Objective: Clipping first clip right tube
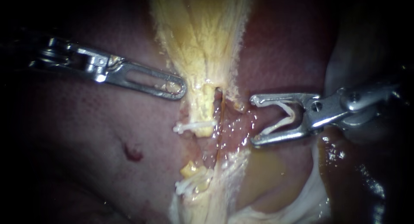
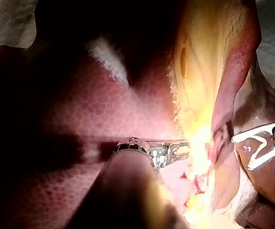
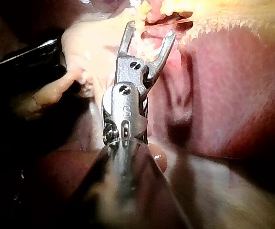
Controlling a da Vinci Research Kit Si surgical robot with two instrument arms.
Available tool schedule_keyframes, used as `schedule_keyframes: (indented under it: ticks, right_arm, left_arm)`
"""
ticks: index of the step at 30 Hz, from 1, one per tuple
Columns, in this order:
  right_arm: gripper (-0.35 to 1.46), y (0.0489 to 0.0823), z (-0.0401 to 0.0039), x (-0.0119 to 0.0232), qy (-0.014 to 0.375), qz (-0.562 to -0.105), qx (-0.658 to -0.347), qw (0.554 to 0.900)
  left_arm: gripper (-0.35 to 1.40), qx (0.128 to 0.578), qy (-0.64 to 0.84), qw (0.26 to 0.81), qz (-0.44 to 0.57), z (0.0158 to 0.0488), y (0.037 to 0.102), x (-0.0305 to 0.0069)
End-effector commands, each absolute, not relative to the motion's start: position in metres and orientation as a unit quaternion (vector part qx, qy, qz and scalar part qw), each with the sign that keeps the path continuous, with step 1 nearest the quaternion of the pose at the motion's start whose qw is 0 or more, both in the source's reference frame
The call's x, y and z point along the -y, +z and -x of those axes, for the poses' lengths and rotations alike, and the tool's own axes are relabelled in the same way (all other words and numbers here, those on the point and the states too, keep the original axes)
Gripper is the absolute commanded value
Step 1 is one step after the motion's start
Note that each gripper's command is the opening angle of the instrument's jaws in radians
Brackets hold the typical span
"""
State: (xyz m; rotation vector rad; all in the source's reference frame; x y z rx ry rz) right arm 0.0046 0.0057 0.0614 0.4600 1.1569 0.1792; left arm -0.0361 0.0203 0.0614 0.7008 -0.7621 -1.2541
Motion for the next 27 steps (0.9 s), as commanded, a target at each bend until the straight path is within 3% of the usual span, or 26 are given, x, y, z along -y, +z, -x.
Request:
schedule_keyframes:
  ticks: [1,12,27]
  right_arm:
    - [0.5,0.0614,-0.0046,-0.0057,0.084,-0.215,-0.541,0.809]
    - [0.5,0.0614,-0.0046,-0.0057,0.084,-0.215,-0.541,0.809]
    - [0.5,0.0624,-0.0059,-0.0044,0.076,-0.224,-0.543,0.806]
  left_arm:
    - [-0.35,0.34,-0.56,0.687,-0.314,0.0359,0.0612,-0.0203]
    - [-0.35,0.344,-0.568,0.68,-0.311,0.0318,0.0554,-0.0219]
    - [-0.35,0.351,-0.567,0.679,-0.308,0.0316,0.0539,-0.0213]
